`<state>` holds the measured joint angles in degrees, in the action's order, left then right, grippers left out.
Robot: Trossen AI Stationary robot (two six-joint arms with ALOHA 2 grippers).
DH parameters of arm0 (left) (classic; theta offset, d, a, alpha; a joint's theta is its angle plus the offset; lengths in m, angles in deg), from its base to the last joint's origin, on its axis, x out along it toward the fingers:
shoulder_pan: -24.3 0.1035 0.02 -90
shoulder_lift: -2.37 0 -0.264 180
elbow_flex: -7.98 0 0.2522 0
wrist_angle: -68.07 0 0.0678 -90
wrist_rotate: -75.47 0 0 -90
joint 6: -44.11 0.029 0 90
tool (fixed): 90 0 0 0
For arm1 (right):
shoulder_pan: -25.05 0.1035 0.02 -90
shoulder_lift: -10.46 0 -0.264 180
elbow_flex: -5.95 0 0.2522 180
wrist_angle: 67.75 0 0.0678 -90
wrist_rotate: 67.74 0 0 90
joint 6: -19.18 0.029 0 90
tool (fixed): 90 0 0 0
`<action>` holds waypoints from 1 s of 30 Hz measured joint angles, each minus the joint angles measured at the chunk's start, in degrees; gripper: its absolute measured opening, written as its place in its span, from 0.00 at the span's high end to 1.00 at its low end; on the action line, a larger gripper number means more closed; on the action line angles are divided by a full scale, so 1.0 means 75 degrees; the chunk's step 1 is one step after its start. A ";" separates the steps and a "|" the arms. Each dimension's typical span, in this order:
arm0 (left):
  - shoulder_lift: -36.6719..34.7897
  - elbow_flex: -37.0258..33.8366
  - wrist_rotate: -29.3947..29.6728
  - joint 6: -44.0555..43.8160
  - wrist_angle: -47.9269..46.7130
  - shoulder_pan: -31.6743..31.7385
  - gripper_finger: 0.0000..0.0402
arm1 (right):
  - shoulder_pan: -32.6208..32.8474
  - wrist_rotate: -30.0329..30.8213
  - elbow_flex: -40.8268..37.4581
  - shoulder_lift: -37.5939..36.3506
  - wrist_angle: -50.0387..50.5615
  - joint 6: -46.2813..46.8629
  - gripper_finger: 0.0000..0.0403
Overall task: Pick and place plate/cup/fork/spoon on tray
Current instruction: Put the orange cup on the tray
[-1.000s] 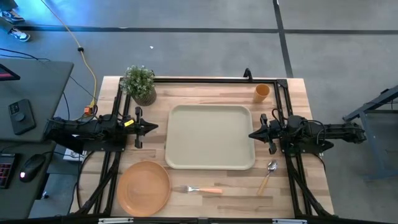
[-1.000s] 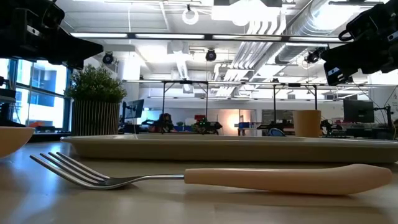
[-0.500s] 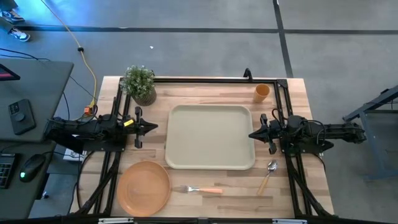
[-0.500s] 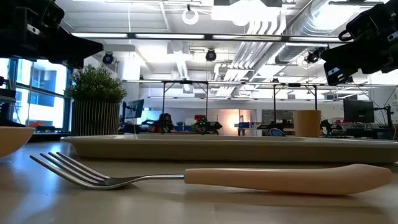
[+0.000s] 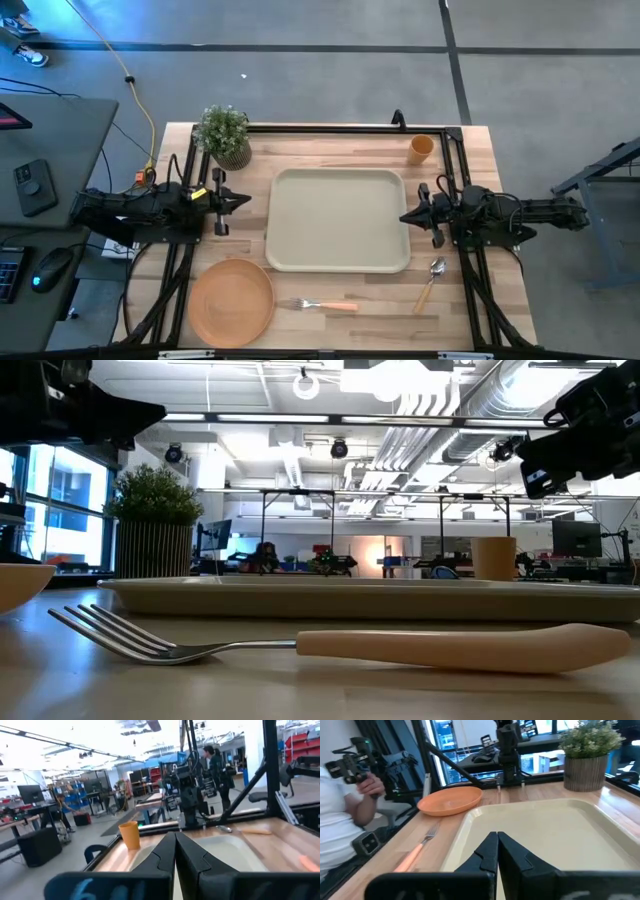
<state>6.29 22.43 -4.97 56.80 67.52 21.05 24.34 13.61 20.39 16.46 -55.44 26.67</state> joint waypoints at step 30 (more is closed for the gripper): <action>-0.0003 0.0000 0.0477 -0.1207 -0.0842 0.0001 1.00 | 0.0000 0.0583 0.0023 0.0000 0.0051 -0.1534 1.00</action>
<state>6.27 22.43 -1.39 47.74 61.20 21.05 24.34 17.98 20.57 16.46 -55.06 15.17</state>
